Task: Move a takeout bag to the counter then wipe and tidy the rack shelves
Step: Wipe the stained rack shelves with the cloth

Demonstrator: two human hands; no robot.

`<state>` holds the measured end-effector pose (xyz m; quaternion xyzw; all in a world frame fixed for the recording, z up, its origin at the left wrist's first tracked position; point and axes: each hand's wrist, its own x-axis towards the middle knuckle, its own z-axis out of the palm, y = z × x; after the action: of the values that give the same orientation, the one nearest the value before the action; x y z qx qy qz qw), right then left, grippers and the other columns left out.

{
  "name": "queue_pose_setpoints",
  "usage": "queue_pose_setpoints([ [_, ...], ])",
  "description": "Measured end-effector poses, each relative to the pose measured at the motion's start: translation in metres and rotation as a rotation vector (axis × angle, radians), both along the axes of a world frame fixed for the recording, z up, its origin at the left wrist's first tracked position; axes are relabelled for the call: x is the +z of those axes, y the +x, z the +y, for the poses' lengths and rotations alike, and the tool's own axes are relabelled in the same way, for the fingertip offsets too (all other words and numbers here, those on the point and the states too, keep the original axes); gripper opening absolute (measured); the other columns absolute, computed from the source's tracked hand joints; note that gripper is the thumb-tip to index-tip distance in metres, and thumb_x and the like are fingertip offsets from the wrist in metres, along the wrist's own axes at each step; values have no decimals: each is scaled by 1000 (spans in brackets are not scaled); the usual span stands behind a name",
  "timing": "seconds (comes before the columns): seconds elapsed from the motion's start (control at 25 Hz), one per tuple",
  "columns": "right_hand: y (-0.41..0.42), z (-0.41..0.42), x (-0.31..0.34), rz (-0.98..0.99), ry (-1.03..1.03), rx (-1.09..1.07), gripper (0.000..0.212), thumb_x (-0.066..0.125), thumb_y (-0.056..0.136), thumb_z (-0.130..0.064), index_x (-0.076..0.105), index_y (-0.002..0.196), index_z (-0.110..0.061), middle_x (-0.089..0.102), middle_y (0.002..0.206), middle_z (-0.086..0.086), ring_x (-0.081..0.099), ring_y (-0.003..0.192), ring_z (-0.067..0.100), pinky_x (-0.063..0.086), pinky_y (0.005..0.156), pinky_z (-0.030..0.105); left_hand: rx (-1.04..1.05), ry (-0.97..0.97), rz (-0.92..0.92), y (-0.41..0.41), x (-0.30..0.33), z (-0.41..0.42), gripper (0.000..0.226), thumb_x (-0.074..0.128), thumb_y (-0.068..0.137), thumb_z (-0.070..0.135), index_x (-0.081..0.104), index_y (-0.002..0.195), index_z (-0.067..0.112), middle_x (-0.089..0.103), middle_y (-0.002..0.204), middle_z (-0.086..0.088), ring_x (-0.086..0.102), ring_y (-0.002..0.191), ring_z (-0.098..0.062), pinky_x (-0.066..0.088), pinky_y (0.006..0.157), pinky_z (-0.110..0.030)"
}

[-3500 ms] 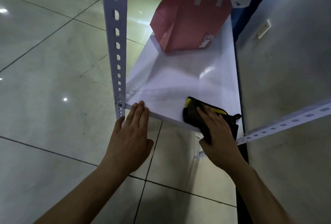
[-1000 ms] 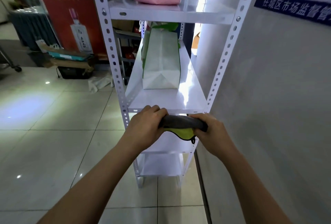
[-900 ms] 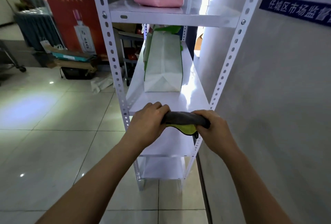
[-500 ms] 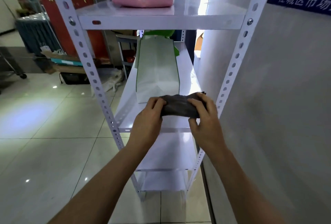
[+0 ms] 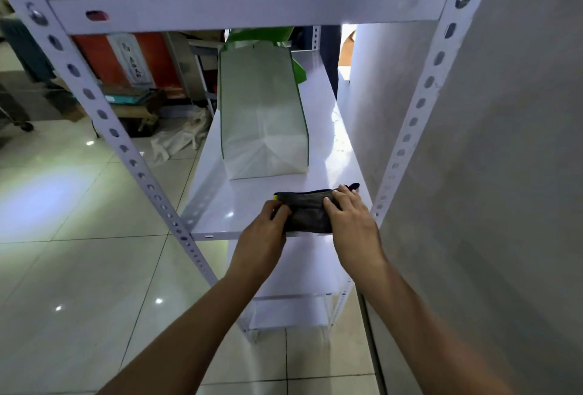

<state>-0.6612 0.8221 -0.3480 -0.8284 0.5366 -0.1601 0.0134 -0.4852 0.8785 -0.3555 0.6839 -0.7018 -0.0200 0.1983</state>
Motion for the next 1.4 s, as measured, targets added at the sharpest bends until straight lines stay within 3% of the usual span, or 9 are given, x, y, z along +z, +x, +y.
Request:
queue_pose_setpoints([
  [0.2, 8, -24, 5, 223, 66, -42, 68, 47, 99, -11, 17, 160, -8, 15, 168, 12, 5, 156, 25, 0, 127, 38, 5, 59, -21, -3, 6, -36, 34, 55, 94, 9, 51, 128, 12, 48, 138, -11, 63, 93, -32, 54, 78, -40],
  [0.32, 9, -20, -1, 235, 140, -55, 76, 43, 98, -24, 3, 160, -7, 1, 169, 13, -6, 156, 26, -7, 126, 40, -13, 91, 36, -4, 11, -46, 32, 55, 95, 24, 53, 124, 11, 53, 131, -10, 62, 95, -31, 52, 77, -39],
  [0.48, 11, -16, -5, 61, 188, -98, 65, 21, 106, -41, 9, 161, -10, 3, 170, 11, -6, 156, 21, -10, 125, 37, 2, 45, 19, -5, 8, -38, 34, 42, 101, 38, 55, 121, 14, 55, 128, -7, 63, 95, -27, 51, 73, -35],
  [0.56, 12, -15, -7, 65, 145, -108, 62, 17, 107, -42, 13, 161, -11, 7, 169, 10, -3, 157, 21, -9, 126, 38, 15, 62, -103, -5, 3, -33, 42, 29, 105, 38, 47, 135, 15, 47, 144, -8, 59, 107, -26, 50, 86, -36],
  [0.64, 12, -13, -6, 44, 111, -109, 60, 21, 108, -41, 21, 160, -11, 17, 168, 9, 4, 157, 21, -5, 126, 38, -4, 101, -211, -6, -2, -26, 56, 23, 105, 42, 28, 151, 11, 29, 159, -14, 49, 127, -26, 41, 103, -37],
  [0.76, 11, -8, 1, -80, 80, -118, 51, 35, 106, -37, 45, 149, -12, 41, 158, 7, 26, 151, 22, 7, 127, 38, -18, 128, -204, -4, -4, -17, 63, 25, 105, 44, 14, 157, 11, 15, 164, -14, 38, 138, -26, 32, 113, -38],
  [1.04, 20, 26, 10, -317, 93, -62, 31, 57, 98, -27, 64, 127, -18, 65, 129, 2, 54, 119, 24, 43, 106, 39, 20, 87, -2, 8, 18, 16, 51, 50, 98, 35, 41, 146, 21, 44, 150, -3, 50, 128, -24, 38, 104, -37],
  [1.16, 36, 40, 13, -349, 115, 40, 31, 59, 97, -25, 64, 127, -18, 65, 125, 2, 56, 113, 23, 47, 100, 41, 70, 47, 73, 21, 34, 41, 46, 53, 97, 33, 49, 141, 20, 47, 148, -2, 51, 127, -24, 43, 102, -38],
  [1.4, 69, 68, 29, -480, 170, 186, 31, 60, 96, -25, 64, 126, -24, 64, 121, -5, 57, 111, 17, 50, 96, 39, 188, -30, 131, 46, 57, 86, 28, 53, 97, 32, 63, 121, 21, 66, 115, 4, 60, 101, -18, 52, 80, -34],
])
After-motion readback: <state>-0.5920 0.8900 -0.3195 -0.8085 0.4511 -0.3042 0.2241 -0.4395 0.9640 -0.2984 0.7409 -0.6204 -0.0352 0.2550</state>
